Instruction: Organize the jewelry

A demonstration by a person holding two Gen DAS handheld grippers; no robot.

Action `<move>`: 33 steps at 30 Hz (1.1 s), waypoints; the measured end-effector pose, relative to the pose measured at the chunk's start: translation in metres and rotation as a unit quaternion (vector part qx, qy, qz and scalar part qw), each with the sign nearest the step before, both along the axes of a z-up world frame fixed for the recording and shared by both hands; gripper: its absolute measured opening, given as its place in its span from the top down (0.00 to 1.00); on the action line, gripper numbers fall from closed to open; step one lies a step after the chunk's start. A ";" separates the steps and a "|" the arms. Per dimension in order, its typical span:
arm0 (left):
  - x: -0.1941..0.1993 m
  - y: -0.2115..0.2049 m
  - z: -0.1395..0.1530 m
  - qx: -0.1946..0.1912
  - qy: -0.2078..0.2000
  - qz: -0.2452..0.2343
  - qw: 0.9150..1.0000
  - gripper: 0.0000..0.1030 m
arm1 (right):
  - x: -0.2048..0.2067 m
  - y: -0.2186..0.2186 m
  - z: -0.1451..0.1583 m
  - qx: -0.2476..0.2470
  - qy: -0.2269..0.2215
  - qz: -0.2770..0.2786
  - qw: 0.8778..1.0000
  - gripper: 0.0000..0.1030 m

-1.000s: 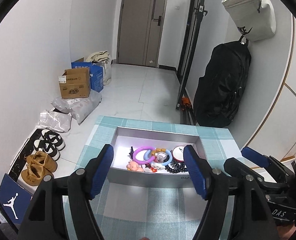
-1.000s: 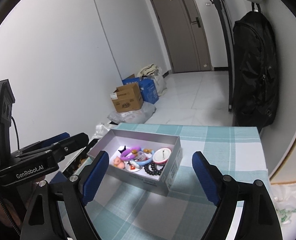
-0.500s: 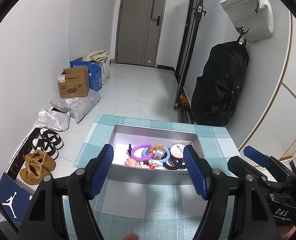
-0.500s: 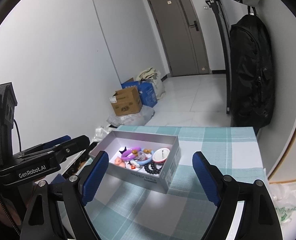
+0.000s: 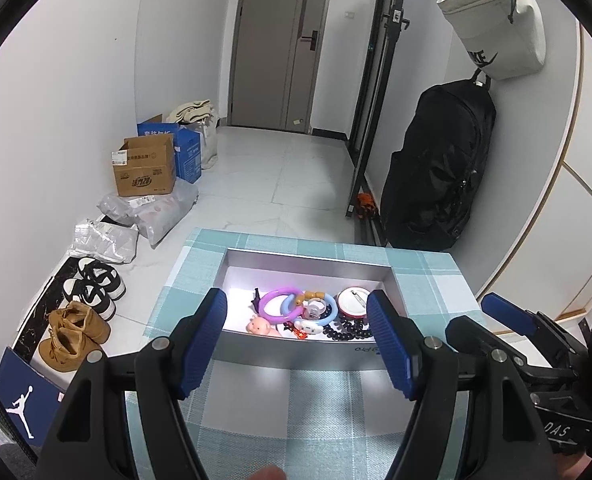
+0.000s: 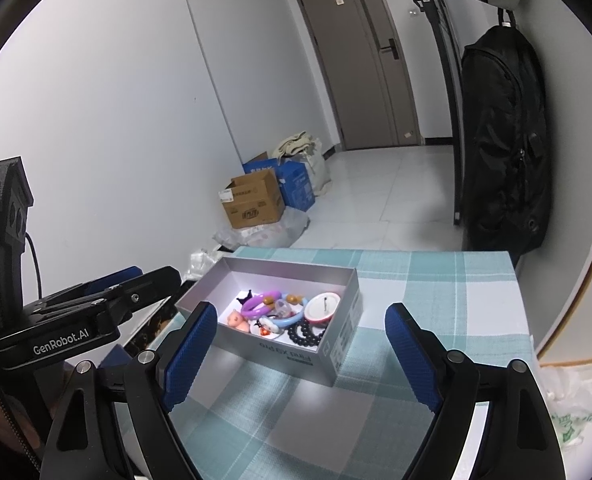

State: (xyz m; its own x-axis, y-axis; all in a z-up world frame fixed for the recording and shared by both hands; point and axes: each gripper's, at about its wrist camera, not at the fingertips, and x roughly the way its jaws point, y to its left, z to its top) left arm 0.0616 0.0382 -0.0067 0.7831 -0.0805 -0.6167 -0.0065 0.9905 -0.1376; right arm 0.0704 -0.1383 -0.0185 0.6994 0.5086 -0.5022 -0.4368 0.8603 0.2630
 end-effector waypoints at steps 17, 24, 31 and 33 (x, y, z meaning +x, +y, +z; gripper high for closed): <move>0.002 0.001 0.001 -0.007 -0.003 -0.005 1.000 0.34 | 0.002 0.000 -0.003 -0.002 0.003 -0.001 1.000 0.13; 0.000 0.002 0.001 -0.013 -0.003 -0.005 1.000 0.34 | 0.003 -0.002 -0.003 0.000 0.004 -0.003 1.000 0.12; 0.001 0.000 0.000 -0.011 -0.001 -0.008 1.000 0.34 | 0.003 -0.001 -0.004 -0.002 0.006 -0.003 1.000 0.12; 0.001 0.000 0.000 -0.013 0.001 -0.014 1.000 0.34 | 0.003 -0.001 -0.004 -0.001 0.007 -0.003 1.000 0.12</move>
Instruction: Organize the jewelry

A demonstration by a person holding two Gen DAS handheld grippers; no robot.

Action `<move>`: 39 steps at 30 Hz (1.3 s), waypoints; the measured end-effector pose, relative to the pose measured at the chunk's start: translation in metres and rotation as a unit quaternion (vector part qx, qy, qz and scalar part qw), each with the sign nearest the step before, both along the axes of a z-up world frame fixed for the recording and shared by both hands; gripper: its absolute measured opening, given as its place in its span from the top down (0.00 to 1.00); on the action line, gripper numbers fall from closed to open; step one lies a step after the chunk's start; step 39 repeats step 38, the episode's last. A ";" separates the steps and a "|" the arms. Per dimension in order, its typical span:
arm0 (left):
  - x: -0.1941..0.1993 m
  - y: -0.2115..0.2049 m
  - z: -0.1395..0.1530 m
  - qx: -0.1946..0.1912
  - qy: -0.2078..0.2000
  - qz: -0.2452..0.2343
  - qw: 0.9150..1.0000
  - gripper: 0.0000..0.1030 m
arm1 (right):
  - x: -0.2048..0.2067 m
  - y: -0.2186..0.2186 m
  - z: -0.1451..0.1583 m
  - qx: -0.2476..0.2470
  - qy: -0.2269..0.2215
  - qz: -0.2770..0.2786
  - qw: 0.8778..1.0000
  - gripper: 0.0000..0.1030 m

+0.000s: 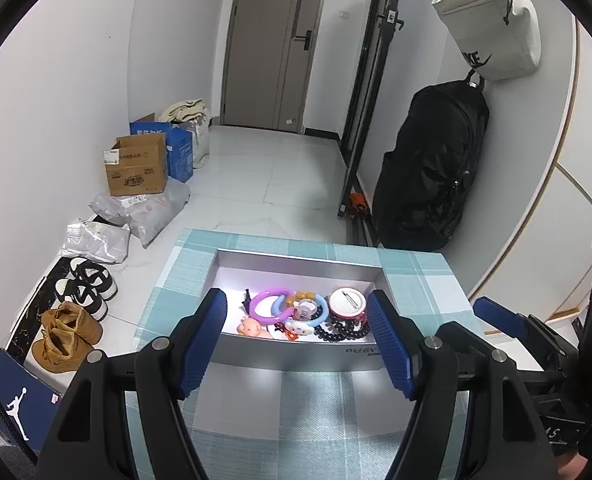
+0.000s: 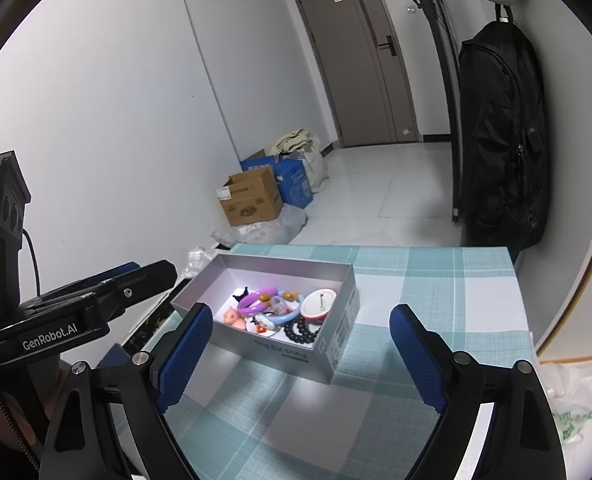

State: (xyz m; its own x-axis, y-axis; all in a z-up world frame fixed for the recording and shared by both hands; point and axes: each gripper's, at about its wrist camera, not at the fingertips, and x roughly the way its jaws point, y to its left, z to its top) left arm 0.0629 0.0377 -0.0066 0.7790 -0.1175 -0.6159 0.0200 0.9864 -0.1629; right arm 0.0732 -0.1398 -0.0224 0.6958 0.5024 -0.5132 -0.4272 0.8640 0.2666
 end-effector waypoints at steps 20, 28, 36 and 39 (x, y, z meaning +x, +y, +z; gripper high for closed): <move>-0.001 -0.001 0.001 -0.004 -0.004 -0.006 1.000 0.34 | 0.000 0.000 -0.003 0.003 0.006 0.001 1.000 0.09; -0.002 -0.005 0.001 -0.003 -0.006 -0.011 1.000 0.34 | 0.000 0.001 -0.003 0.000 0.006 0.000 1.000 0.09; -0.003 -0.006 0.004 -0.010 -0.020 -0.018 1.000 0.34 | 0.001 0.001 -0.004 0.001 0.009 -0.001 1.000 0.09; -0.003 -0.006 0.005 -0.017 -0.023 -0.020 0.999 0.34 | 0.001 0.002 -0.004 0.000 0.009 -0.002 1.000 0.09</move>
